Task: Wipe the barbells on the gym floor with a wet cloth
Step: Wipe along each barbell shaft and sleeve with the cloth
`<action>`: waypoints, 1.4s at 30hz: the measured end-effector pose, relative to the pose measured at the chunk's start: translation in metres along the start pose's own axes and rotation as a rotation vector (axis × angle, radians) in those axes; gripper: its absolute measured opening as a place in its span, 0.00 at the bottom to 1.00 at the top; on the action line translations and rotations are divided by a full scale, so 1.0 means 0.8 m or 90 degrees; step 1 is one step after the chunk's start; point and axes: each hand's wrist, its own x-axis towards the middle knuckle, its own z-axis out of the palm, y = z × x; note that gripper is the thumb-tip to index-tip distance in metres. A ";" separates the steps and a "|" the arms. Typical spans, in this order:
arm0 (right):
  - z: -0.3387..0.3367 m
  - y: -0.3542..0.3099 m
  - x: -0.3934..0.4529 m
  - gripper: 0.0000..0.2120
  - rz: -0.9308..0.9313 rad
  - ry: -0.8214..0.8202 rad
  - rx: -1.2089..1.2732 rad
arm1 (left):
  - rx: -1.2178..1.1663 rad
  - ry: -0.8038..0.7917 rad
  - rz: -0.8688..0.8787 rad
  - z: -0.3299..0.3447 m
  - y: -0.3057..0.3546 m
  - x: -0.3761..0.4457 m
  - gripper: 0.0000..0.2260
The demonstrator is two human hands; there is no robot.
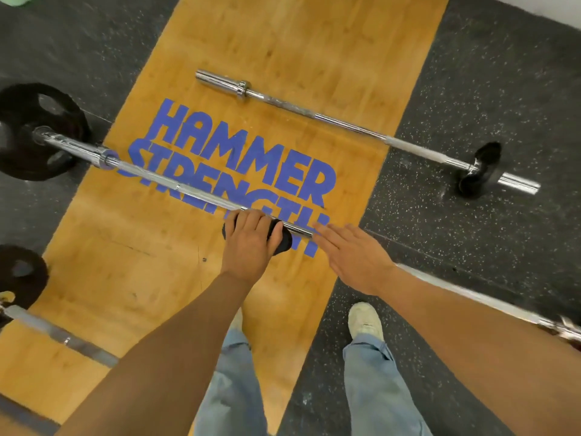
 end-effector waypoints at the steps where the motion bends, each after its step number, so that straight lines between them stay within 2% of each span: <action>1: 0.011 -0.005 0.006 0.29 0.018 0.002 0.002 | -0.009 -0.001 -0.003 0.007 -0.011 0.002 0.25; 8: 0.095 -0.047 0.051 0.30 0.131 0.001 -0.007 | -0.035 -0.008 -0.065 0.066 -0.076 -0.001 0.17; 11: 0.139 -0.055 0.056 0.29 0.171 0.007 0.003 | -0.041 -0.001 -0.059 0.108 -0.089 -0.016 0.17; 18: 0.256 -0.027 0.057 0.30 0.163 0.042 -0.018 | -0.016 -0.009 -0.137 0.232 -0.072 -0.049 0.18; 22: 0.319 -0.001 0.064 0.19 0.174 0.078 -0.011 | 0.030 0.018 -0.145 0.307 -0.056 -0.037 0.17; 25: 0.352 0.009 0.066 0.25 0.169 0.071 -0.013 | 0.037 0.020 -0.133 0.343 -0.041 -0.040 0.18; 29: 0.379 0.013 0.062 0.27 0.177 0.092 -0.014 | 0.042 0.045 -0.109 0.372 -0.032 -0.066 0.15; 32: 0.383 0.013 0.062 0.30 0.178 0.115 -0.023 | 0.030 0.104 -0.112 0.386 -0.030 -0.072 0.13; 37: 0.387 0.012 0.063 0.30 0.186 0.153 -0.042 | 0.006 0.141 -0.090 0.390 -0.038 -0.068 0.13; 39: 0.383 0.011 0.064 0.29 0.186 0.167 -0.062 | 0.009 0.136 -0.118 0.390 -0.040 -0.068 0.14; 42: 0.381 0.011 0.065 0.29 0.178 0.177 -0.062 | 0.019 0.125 -0.221 0.388 -0.041 -0.062 0.16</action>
